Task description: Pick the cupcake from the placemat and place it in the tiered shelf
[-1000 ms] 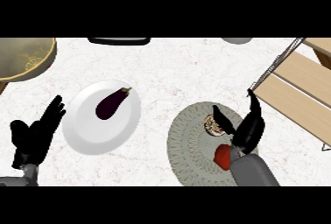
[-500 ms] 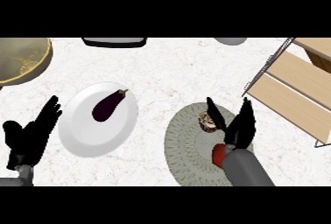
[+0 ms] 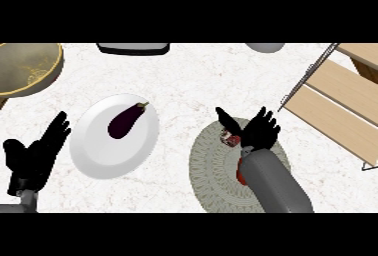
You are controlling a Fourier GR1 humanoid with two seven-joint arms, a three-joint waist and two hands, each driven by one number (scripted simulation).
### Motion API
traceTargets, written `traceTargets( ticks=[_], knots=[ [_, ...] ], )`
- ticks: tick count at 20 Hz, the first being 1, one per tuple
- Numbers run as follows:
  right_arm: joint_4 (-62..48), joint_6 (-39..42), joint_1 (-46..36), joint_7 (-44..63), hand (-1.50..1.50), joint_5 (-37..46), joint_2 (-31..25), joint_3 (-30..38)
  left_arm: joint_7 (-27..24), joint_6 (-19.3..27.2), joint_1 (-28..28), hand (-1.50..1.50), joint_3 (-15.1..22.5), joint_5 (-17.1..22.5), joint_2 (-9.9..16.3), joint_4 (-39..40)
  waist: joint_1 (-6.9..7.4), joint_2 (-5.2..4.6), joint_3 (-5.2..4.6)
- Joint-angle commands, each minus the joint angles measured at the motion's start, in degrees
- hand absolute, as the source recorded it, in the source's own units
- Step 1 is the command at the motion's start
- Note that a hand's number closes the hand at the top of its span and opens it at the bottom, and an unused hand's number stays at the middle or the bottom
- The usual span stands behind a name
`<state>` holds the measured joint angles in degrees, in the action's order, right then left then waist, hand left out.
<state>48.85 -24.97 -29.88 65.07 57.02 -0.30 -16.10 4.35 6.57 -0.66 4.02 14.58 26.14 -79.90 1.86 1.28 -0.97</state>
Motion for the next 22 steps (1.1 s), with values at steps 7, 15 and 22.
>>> traceTargets(
  ticks=[7,15,22],
  knots=[
    [1.3,24.3,-10.5,20.1,-1.50,-2.7,0.3,-4.4,-1.3,-1.4,1.1,0.00,-2.0,1.3,0.4,0.4,-1.23,-0.61,0.80],
    [4.1,25.8,-7.0,20.2,-1.50,-2.1,0.3,-4.5,-1.9,-1.2,3.8,0.00,-2.7,0.8,0.3,-1.5,-1.70,-0.46,0.85],
    [8.4,26.3,-2.7,20.2,-1.50,1.0,0.3,-5.5,-1.7,-2.6,3.9,0.00,-3.8,1.1,0.5,-1.2,-2.02,-0.86,0.90]
  ],
)
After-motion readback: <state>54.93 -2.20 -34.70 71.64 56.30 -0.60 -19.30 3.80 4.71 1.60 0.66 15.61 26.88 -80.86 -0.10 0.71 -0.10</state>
